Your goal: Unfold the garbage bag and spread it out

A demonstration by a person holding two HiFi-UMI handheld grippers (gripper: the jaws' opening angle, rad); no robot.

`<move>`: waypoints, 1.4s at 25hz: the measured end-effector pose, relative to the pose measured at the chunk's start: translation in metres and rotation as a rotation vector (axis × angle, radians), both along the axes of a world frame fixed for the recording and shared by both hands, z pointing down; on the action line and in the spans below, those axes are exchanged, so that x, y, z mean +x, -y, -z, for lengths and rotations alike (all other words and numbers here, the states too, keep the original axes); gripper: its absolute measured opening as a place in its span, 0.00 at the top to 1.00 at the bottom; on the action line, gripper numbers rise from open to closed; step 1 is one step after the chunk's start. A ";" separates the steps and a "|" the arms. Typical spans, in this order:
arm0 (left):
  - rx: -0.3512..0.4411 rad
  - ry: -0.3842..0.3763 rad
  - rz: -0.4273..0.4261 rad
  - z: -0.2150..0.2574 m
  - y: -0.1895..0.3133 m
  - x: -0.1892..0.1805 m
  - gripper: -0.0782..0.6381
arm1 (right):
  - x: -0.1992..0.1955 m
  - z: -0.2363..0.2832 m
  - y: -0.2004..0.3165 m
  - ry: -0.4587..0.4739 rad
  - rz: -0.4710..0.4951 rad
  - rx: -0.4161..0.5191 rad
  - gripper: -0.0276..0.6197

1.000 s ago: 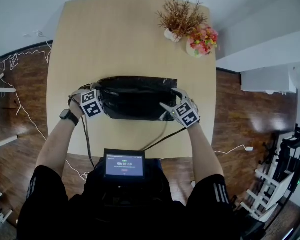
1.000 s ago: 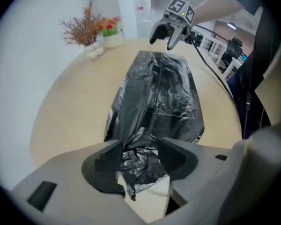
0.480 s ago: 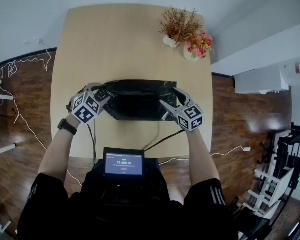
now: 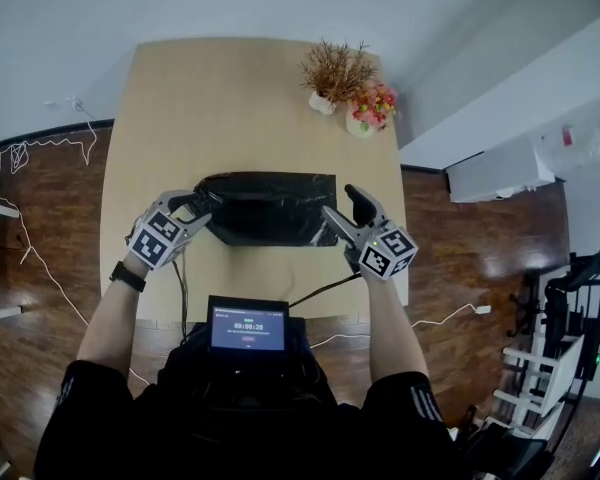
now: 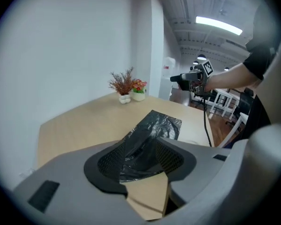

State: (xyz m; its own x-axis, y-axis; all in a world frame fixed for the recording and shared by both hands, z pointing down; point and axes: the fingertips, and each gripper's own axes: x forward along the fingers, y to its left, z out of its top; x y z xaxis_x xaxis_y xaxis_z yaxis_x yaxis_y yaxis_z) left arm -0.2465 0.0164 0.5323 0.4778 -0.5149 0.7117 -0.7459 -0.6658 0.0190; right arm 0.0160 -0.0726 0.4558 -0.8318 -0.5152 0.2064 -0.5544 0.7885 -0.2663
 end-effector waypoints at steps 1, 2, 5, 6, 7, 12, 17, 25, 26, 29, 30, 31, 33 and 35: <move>-0.004 -0.004 0.013 0.002 -0.007 0.000 0.59 | 0.000 0.006 -0.008 0.001 0.019 0.014 0.38; -0.003 -0.013 0.030 0.007 -0.014 0.002 0.61 | 0.001 0.012 -0.017 0.001 0.041 0.026 0.38; 0.013 -0.052 0.100 0.026 -0.033 0.017 0.62 | 0.011 0.023 -0.042 0.013 0.083 0.059 0.38; 0.024 -0.057 0.124 0.031 -0.039 0.022 0.62 | 0.016 0.025 -0.050 0.015 0.089 0.068 0.38; 0.041 -0.058 0.147 0.034 -0.046 0.027 0.62 | 0.022 0.026 -0.059 0.012 0.095 0.075 0.38; 0.124 -0.059 0.224 0.055 -0.096 0.069 0.62 | 0.059 0.014 -0.115 -0.086 0.143 0.084 0.39; 0.161 -0.078 0.264 0.075 -0.144 0.099 0.62 | 0.083 0.014 -0.159 -0.061 0.150 0.036 0.47; 0.177 -0.067 0.270 0.072 -0.203 0.116 0.62 | 0.101 0.020 -0.211 -0.033 0.077 -0.006 0.48; 0.186 -0.069 0.267 0.072 -0.206 0.117 0.62 | 0.102 0.019 -0.215 -0.032 0.070 -0.013 0.48; 0.210 -0.087 0.250 0.075 -0.215 0.120 0.62 | 0.102 0.019 -0.227 -0.052 0.044 -0.029 0.48; 0.222 -0.091 0.243 0.077 -0.217 0.120 0.62 | 0.102 0.020 -0.229 -0.058 0.031 -0.033 0.48; 0.233 -0.094 0.238 0.080 -0.219 0.119 0.62 | 0.102 0.022 -0.229 -0.058 0.014 -0.038 0.48; 0.246 -0.099 0.232 0.081 -0.225 0.116 0.62 | 0.101 0.026 -0.231 -0.048 -0.021 -0.050 0.48; 0.241 -0.104 0.223 0.076 -0.233 0.110 0.62 | 0.097 0.032 -0.236 -0.046 -0.045 -0.044 0.48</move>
State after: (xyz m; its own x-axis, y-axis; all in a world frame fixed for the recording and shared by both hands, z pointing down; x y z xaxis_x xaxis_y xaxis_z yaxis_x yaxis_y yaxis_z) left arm -0.1362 0.2491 0.4558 0.3977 -0.7625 0.5104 -0.8761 -0.4808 -0.0355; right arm 0.1132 0.1638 0.4243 -0.7972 -0.5414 0.2672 -0.6014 0.7507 -0.2732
